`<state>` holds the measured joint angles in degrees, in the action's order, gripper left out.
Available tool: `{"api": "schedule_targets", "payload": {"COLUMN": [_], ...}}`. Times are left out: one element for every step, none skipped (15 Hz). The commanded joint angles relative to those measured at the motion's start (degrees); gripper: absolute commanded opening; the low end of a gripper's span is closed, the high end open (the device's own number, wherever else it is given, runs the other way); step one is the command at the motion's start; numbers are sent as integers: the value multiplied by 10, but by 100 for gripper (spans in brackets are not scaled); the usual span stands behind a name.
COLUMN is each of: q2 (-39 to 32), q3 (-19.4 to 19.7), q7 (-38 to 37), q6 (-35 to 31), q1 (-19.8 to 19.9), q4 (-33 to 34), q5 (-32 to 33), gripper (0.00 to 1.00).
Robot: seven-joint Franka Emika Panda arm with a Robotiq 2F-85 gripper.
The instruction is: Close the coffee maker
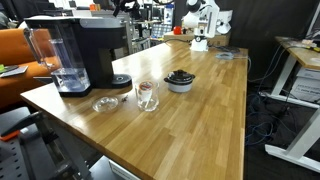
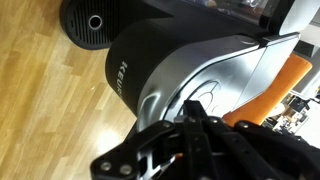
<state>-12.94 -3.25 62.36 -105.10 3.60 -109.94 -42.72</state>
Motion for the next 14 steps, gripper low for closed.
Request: {"api": "schedule_targets", "payload": {"q2": [15,22,36,53,70,92,111,136,156,177,201,224,249,272], "q3": [4,6,6,6,4,1,-1,-6,-9,-12,-14,-17,-18,-19], "q7": [35,33,22,9,1,-9,-22,-42,-60,-87,-114,-136,-166,-192], "q6": [22,22,15,7,3,1,1,-2,-3,-8,-12,-14,-18,-20], "q1": [6,3,-3,-11,-17,-25,-32,-43,-51,-59,-67,-74,-80,-86], "q4": [-20,-25,-34,-42,-48,-55,-59,-66,-72,-81,-93,-106,-125,-143], "q5": [-25,-20,-5,12,24,38,53,73,88,104,119,132,141,145], "gripper": [0,0,0,0,0,0,0,1,11,27,32,39,47,54]}}
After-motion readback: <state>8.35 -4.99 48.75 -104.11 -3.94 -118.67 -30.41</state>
